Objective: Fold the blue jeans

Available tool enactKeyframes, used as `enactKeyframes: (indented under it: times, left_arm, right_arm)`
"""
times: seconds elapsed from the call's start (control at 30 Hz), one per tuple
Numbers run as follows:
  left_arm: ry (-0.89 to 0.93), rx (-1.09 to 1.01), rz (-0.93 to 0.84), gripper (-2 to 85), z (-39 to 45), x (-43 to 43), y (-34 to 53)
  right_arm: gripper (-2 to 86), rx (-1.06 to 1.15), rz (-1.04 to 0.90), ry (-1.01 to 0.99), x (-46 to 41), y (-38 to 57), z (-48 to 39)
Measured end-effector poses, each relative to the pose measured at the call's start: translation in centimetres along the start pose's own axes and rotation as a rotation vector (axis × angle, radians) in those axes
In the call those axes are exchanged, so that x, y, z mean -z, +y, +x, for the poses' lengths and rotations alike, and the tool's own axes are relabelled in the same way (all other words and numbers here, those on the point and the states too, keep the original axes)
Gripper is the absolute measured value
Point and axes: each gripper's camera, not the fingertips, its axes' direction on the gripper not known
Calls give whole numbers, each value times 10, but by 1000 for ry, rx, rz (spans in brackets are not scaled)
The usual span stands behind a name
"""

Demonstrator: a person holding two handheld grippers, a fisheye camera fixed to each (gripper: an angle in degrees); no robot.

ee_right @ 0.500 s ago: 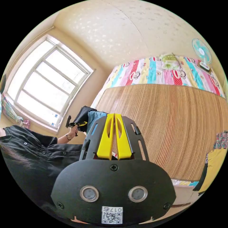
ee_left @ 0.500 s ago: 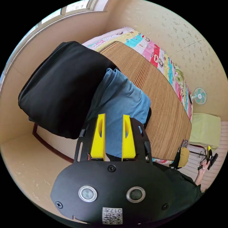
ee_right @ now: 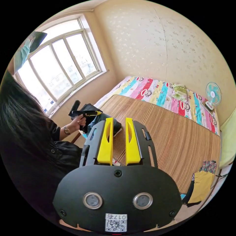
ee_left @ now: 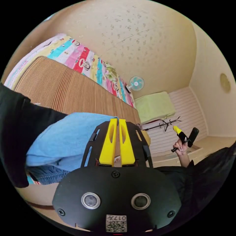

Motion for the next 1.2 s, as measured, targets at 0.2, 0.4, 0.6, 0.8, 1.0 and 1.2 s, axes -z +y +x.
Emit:
enactKeyframes:
  times: [0.2,0.4,0.6,0.8,1.0,1.2]
  left_arm:
    - [360,-469,-29,-8,167,35,-10]
    - [450,-778,-161,31,295,38,40]
    - [626,-629,41,27,274,89,46]
    - [1031,-82,8,183,174,31,24]
    - [1296,412,120,127,109,-67,24]
    - [1130,192,274,56,102,-32,17]
  right_arm:
    - [162,60,-144,-317,-123,27,-16]
    - [66,163,206,-204,-91,-7,-46]
    - [20,90,607,-483,7,-31,29]
    - [11,308,832,-651,77,-35,22]
    - [11,280,836,-662,63,13,19]
    - [16,51,513,-309,19,76,60]
